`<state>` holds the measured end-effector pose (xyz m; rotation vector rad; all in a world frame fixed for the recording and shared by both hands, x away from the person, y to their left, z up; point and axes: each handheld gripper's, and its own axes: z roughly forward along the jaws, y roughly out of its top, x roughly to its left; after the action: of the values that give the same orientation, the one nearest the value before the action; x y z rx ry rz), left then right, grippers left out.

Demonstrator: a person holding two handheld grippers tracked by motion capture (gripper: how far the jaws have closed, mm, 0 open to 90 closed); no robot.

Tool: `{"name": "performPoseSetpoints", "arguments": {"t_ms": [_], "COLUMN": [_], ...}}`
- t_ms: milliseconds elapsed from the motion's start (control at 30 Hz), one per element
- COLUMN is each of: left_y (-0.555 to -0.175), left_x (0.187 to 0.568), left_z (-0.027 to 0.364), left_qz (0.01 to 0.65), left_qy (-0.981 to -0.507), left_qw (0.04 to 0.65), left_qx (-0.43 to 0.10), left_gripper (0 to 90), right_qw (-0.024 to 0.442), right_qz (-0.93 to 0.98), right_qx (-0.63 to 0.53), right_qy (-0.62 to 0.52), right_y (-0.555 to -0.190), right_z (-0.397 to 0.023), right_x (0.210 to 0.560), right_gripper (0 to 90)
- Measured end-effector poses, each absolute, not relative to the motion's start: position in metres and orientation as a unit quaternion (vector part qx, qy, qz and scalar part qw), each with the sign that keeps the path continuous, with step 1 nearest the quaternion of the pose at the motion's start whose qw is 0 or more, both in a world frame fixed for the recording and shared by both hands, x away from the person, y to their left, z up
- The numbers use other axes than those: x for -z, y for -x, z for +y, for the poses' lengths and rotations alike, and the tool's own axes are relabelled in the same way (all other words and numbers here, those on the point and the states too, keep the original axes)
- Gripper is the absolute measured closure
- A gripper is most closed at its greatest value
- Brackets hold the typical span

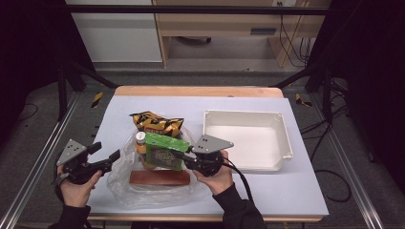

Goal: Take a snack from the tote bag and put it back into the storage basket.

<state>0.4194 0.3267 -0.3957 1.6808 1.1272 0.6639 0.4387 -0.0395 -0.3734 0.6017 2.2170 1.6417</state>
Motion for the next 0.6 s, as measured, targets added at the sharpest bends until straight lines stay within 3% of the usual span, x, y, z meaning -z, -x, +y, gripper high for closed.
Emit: {"name": "performPoseSetpoints", "arguments": {"t_ms": [267,600], "left_y": [-0.417,-0.418], "left_x": [0.393,0.393], "left_z": [0.332,0.334], "left_qz": [0.468,0.473], "left_qy": [-0.681,-0.676], "left_qw": [0.495,0.495], "left_qx": [-0.269,-0.272], "left_gripper": [18.2,17.1], "right_qw": [0.146,0.167], "right_qz": [0.769,0.747], "right_qx": [-0.586,-0.603], "right_qy": [-0.209,-0.223], "right_y": [-0.43,-0.424], "right_z": [-0.051,-0.092], "right_x": [0.351,0.324], "right_gripper": [76.7,76.8]}}
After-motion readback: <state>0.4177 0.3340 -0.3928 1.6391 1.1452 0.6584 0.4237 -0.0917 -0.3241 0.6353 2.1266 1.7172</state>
